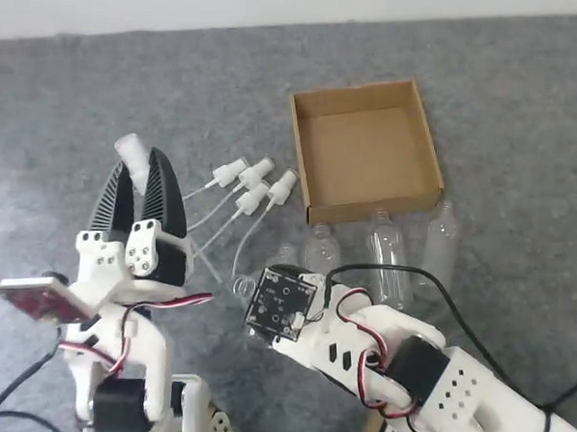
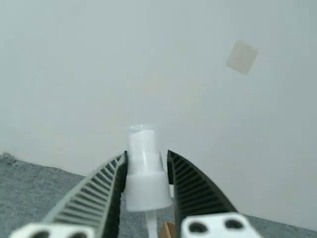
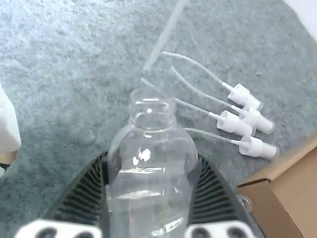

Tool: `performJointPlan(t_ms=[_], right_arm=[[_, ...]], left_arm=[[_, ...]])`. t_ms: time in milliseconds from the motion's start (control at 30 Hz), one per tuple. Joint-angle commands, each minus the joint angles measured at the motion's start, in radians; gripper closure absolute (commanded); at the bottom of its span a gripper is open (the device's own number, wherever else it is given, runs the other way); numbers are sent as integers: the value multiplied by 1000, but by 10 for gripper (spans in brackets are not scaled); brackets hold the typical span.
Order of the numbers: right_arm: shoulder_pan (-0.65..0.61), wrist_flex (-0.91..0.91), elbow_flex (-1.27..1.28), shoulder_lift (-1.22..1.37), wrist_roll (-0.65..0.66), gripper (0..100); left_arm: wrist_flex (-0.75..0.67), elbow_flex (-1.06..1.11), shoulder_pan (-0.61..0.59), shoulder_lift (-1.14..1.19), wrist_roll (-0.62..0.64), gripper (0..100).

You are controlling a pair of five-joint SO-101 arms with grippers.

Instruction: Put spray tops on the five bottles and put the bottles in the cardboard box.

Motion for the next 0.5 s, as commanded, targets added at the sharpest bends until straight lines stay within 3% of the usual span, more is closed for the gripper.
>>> performJointPlan(t_ms=[0, 267, 467], right_arm=[[-2, -27, -5, -22, -8, 992], [-4, -31, 0, -24, -9, 992], [1, -24, -5, -31, -8, 992]], left_arm=[[-21, -41, 2, -6, 26, 989], [23, -36, 114, 0, 20, 989], [15, 39, 126, -6, -18, 989]])
